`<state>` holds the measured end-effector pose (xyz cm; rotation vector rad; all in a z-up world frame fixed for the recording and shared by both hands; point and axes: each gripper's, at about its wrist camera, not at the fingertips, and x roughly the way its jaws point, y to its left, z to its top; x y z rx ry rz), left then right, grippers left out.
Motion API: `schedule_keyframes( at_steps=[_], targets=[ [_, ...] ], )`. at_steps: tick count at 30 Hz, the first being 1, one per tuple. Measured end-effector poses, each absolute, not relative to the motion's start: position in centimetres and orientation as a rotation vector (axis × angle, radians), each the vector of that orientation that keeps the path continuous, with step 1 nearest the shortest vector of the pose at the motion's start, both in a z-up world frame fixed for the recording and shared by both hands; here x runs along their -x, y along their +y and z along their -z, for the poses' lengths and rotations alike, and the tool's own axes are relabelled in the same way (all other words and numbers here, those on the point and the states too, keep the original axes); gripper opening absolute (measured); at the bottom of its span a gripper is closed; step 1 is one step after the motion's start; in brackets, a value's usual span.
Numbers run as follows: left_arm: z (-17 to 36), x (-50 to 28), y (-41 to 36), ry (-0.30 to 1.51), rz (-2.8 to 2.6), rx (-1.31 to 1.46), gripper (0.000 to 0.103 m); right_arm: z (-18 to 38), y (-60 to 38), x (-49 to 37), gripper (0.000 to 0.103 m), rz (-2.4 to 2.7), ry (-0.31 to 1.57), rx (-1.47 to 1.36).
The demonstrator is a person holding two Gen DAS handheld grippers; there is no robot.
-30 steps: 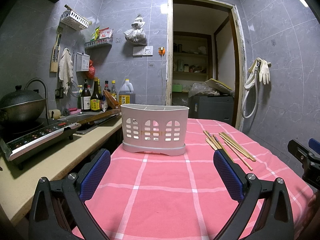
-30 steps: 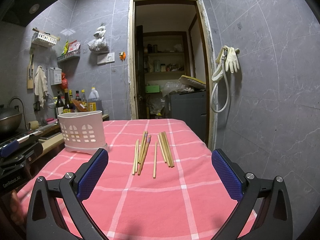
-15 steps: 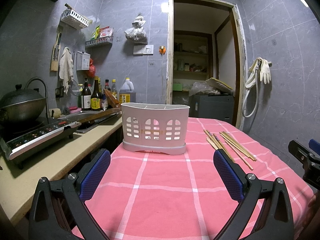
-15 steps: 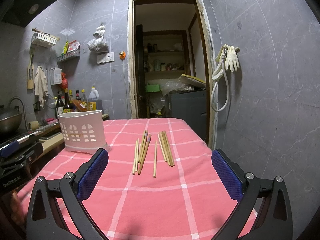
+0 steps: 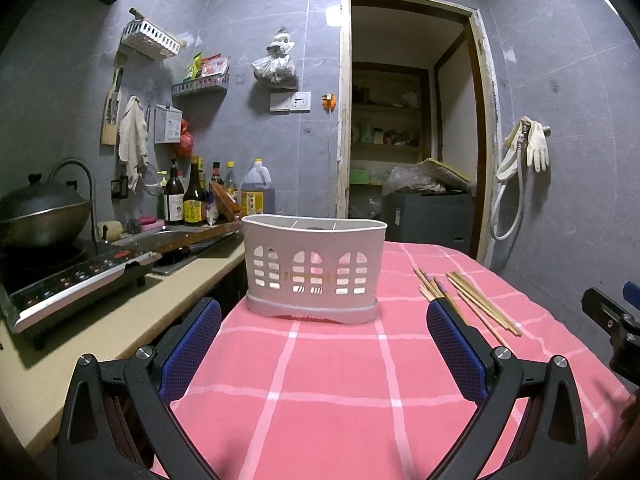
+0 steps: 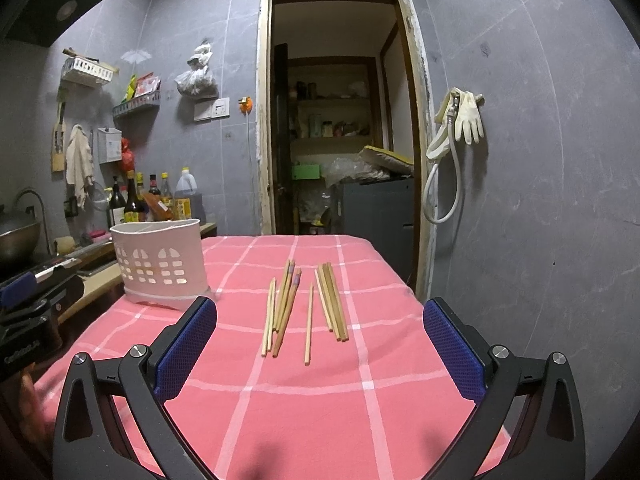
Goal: Organize utensils
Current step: 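Move both tools toward the wooden chopsticks beside the white caddy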
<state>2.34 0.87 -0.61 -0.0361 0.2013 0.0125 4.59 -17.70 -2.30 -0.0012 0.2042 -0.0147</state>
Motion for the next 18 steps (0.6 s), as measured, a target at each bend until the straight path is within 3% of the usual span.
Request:
schedule_keyframes(
  at_steps=[18],
  targets=[
    [-3.7, -8.7, -3.2, 0.196, 0.003, 0.010, 0.101, -1.0, -20.0, -9.6, 0.103, 0.024, 0.145, 0.021]
  ],
)
